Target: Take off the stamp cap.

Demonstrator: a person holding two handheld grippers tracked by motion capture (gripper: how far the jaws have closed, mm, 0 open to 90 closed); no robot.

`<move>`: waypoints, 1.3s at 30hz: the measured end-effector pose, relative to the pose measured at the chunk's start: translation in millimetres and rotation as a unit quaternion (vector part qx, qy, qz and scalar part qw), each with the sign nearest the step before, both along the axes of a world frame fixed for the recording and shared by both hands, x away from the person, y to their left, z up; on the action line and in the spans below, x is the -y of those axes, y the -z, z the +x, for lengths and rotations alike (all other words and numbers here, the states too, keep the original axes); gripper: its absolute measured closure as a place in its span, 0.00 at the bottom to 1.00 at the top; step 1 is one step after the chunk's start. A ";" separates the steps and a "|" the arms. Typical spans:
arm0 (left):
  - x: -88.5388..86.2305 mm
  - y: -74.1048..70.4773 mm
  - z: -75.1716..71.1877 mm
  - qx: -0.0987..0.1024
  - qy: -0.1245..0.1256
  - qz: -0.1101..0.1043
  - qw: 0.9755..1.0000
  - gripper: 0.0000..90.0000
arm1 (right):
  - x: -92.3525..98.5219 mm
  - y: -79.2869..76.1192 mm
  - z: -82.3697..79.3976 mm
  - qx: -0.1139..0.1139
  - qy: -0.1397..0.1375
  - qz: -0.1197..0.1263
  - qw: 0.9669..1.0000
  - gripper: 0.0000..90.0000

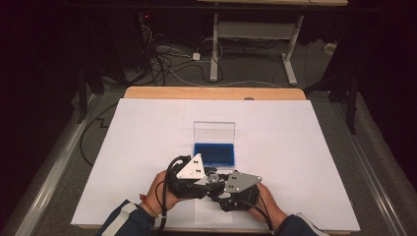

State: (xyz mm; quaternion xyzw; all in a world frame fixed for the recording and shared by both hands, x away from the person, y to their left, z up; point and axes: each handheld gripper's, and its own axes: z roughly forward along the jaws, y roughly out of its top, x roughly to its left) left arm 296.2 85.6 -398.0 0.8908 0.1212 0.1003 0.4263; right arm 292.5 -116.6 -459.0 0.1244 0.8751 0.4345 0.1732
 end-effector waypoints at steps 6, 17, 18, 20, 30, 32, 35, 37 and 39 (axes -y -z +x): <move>0.0 0.9 -0.8 0.004 0.005 -0.005 1.000 0.61 | 1.6 -0.2 1.8 -0.021 -0.005 0.006 1.000 0.43; -4.9 2.5 3.7 -0.004 -0.015 -0.027 1.000 0.61 | 2.0 -4.3 -2.2 0.012 0.023 -0.007 1.000 0.43; -6.0 2.3 5.1 -0.008 -0.011 -0.028 1.000 0.61 | 1.9 -5.0 -2.7 0.012 0.024 -0.011 1.000 0.43; -9.0 3.4 7.0 -0.023 -0.009 -0.042 0.999 0.61 | 3.4 -5.7 -3.8 0.011 0.021 -0.007 1.000 0.43; -8.3 1.5 5.8 -0.015 -0.005 -0.027 1.000 0.61 | 4.3 -6.3 -4.7 0.010 0.012 -0.014 1.000 0.43; -9.2 1.0 5.7 -0.015 -0.008 -0.032 0.999 0.61 | 5.6 -6.9 -3.0 -0.006 0.010 0.001 1.000 0.43; -9.9 2.0 4.4 -0.015 -0.013 -0.037 0.999 0.61 | 6.9 -6.9 -1.1 -0.020 0.007 0.011 1.000 0.43; -10.2 2.2 3.4 -0.013 -0.017 -0.038 0.999 0.61 | 7.9 -6.8 -2.0 -0.016 0.009 0.011 1.000 0.43; -11.0 1.9 3.3 -0.011 -0.018 -0.040 0.999 0.61 | 7.8 -7.3 -2.0 -0.014 0.009 0.008 1.000 0.43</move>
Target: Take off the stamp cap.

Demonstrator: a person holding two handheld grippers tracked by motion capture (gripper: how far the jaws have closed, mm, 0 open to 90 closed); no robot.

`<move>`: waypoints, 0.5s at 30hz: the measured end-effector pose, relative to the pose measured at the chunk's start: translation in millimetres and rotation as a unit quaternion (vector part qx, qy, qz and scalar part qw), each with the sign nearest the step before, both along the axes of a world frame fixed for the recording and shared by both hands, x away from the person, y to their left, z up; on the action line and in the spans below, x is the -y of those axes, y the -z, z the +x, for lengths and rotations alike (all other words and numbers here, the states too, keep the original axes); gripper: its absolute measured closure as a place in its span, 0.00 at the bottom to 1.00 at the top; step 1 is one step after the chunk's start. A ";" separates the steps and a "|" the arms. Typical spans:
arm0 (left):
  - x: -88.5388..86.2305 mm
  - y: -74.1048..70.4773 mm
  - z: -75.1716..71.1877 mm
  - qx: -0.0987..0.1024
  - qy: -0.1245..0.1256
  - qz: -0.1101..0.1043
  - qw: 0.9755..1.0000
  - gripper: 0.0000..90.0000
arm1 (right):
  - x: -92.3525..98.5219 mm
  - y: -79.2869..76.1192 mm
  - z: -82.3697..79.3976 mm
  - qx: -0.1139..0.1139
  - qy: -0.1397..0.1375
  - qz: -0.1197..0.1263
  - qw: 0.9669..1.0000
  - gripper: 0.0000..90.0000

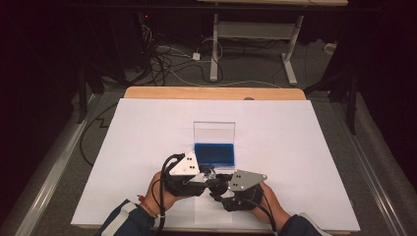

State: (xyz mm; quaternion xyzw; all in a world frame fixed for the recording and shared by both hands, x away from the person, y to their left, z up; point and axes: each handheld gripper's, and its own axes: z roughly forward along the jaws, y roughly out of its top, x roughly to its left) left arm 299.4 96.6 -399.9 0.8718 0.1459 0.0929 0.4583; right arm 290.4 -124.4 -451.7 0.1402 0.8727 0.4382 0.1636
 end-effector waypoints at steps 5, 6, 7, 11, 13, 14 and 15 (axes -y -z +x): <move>0.5 0.3 -0.6 0.004 -0.003 0.002 1.000 0.61 | 0.0 -0.2 -0.2 -0.011 0.006 0.011 1.000 0.44; -0.2 0.7 0.0 0.004 -0.003 0.001 1.000 0.61 | -0.6 -0.3 -0.6 -0.001 0.006 -0.001 1.000 0.44; -0.5 1.1 0.2 0.002 -0.002 0.001 1.000 0.61 | -0.5 -0.4 -1.0 0.006 0.008 -0.004 1.000 0.44; 1.1 0.1 -2.4 0.011 -0.002 0.011 1.000 0.61 | -1.4 0.8 -1.5 -0.002 0.006 -0.003 1.000 0.44; 1.9 0.3 -3.4 0.012 -0.004 0.008 1.000 0.62 | -1.1 2.1 -0.2 -0.019 0.005 0.007 1.000 0.44; 1.7 0.0 -3.5 0.013 -0.003 0.008 1.000 0.62 | -0.6 2.6 0.7 -0.029 0.001 0.013 0.999 0.44; 1.5 -0.1 -3.8 0.014 -0.004 0.006 1.000 0.62 | 0.0 2.5 1.4 -0.029 -0.001 0.016 0.999 0.44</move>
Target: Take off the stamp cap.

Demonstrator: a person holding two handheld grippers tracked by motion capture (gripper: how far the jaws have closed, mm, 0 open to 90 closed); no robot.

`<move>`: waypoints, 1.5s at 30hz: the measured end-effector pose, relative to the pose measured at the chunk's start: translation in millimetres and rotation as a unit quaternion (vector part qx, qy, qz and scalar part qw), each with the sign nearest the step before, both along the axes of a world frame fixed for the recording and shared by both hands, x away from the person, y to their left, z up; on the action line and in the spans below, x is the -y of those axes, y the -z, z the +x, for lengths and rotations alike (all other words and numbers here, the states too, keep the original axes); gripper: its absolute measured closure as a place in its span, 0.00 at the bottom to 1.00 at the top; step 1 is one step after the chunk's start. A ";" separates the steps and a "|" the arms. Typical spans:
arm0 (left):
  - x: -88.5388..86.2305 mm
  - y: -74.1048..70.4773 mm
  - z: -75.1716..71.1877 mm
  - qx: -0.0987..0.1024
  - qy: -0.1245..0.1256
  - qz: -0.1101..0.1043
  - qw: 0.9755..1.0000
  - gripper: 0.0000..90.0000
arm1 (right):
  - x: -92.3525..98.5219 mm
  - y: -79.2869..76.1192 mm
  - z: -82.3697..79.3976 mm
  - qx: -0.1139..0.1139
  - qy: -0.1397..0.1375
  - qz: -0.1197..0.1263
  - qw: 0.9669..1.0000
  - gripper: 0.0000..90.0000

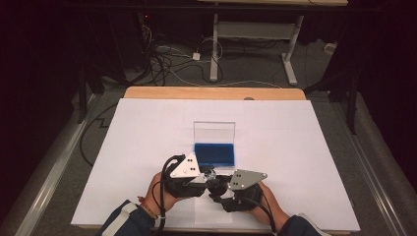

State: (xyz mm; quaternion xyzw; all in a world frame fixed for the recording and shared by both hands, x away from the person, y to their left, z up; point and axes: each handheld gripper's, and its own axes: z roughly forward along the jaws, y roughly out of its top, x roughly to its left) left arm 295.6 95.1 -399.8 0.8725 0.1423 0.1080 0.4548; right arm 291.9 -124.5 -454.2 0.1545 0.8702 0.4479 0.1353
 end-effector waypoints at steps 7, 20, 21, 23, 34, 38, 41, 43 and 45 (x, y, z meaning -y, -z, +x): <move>-29.7 -20.1 0.4 0.027 -0.035 -0.056 0.997 0.61 | 7.6 14.1 1.3 -0.026 0.012 -0.022 0.999 0.44; -40.4 -20.1 1.5 0.025 -0.034 -0.049 0.998 0.61 | 15.8 -4.4 -2.8 0.061 0.027 -0.071 0.995 0.43; -40.1 -19.7 1.5 0.027 -0.035 -0.043 0.998 0.61 | 18.7 -5.1 -2.8 0.059 0.026 -0.072 0.995 0.43; -39.4 -18.1 2.4 0.022 -0.033 -0.034 0.999 0.61 | 25.2 -8.3 -4.3 0.069 0.029 -0.074 0.994 0.43; -47.5 -11.1 10.5 0.019 -0.044 -0.011 0.999 0.61 | 73.0 -20.1 -6.5 0.077 0.066 -0.042 0.994 0.43; -52.9 -10.0 13.2 0.019 -0.051 -0.005 0.999 0.61 | 87.3 -21.4 -5.2 0.081 0.083 -0.037 0.993 0.43; -56.1 -9.5 15.0 0.018 -0.056 -0.002 0.998 0.61 | 95.7 -22.0 -5.8 0.081 0.095 -0.032 0.992 0.43; -57.0 -9.1 15.8 0.018 -0.059 0.002 0.998 0.61 | 100.0 -21.6 -6.6 0.083 0.103 -0.032 0.991 0.43; -57.3 -8.7 16.8 0.018 -0.061 0.004 0.998 0.61 | 103.8 -20.1 -6.6 0.082 0.110 -0.035 0.990 0.43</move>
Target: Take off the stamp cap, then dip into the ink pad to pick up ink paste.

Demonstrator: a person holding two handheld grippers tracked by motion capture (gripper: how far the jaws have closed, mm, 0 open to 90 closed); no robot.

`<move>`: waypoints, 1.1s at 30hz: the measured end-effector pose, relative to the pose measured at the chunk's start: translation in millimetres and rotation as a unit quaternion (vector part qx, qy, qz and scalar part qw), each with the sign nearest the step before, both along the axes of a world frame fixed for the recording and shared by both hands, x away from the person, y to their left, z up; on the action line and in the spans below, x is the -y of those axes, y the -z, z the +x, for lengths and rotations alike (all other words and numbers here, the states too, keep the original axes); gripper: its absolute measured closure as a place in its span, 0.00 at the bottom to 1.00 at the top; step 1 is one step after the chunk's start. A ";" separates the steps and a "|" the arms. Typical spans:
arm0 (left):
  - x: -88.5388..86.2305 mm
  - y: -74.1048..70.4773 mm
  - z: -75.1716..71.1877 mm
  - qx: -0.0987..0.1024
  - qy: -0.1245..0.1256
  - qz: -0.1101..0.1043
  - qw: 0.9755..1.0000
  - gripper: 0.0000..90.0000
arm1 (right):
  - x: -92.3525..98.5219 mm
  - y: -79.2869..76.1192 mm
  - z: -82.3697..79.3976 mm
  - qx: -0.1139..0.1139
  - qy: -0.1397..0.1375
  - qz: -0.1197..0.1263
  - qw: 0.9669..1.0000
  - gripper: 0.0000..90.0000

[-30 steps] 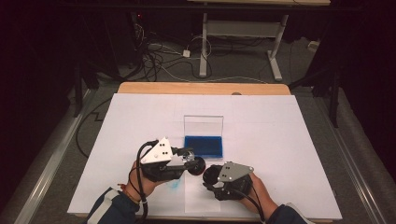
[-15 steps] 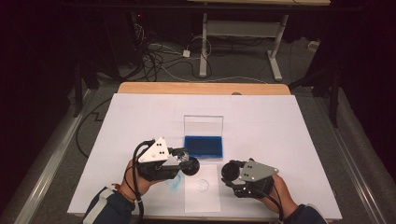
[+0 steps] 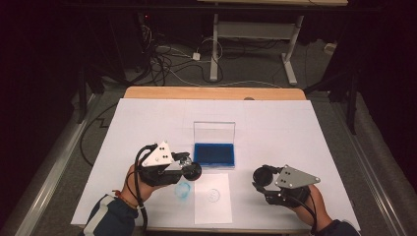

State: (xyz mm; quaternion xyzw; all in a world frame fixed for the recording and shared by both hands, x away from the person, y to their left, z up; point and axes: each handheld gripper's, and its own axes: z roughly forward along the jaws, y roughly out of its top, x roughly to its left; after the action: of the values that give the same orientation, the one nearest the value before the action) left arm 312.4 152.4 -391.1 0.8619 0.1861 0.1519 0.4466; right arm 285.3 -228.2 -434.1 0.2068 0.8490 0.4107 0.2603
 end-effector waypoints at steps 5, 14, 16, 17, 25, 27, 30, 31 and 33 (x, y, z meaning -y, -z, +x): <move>-1.5 1.4 1.3 -0.004 -0.001 0.003 1.000 0.61 | 5.0 0.3 -0.9 0.000 0.006 0.005 1.000 0.43; -5.5 4.0 4.8 -0.010 -0.005 0.002 1.000 0.61 | 3.7 0.4 -0.6 -0.001 0.001 0.008 1.000 0.43; -4.0 3.7 4.1 -0.010 -0.002 0.010 1.000 0.61 | 3.4 0.9 -0.2 -0.001 0.000 0.006 1.000 0.43; -3.4 3.6 4.2 -0.011 -0.001 0.011 1.000 0.61 | 3.6 0.9 -0.3 -0.002 0.000 0.006 1.000 0.43; 5.1 1.4 12.1 -0.023 0.009 0.022 0.999 0.61 | 13.4 3.3 -5.2 -0.014 0.012 0.006 1.000 0.43; 5.7 0.5 15.2 -0.024 0.008 0.024 0.999 0.61 | 18.2 3.5 -5.9 -0.014 0.019 0.007 1.000 0.43; 8.0 -1.4 20.9 -0.028 0.008 0.029 0.999 0.61 | 23.2 1.8 -6.6 -0.015 0.028 0.015 0.999 0.43; 9.2 -2.9 22.8 -0.029 0.010 0.033 0.999 0.61 | 24.1 1.8 -6.7 -0.016 0.029 0.015 0.999 0.43; 12.6 -7.1 25.8 -0.027 0.015 0.041 0.999 0.61 | 24.8 3.2 -6.1 -0.020 0.033 0.010 0.999 0.43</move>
State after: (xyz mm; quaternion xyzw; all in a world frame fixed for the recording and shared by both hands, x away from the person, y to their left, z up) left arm 338.2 139.8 -384.0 0.8861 0.1788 0.1289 0.4078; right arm 279.2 -253.0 -437.3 0.2457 0.8424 0.4063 0.2547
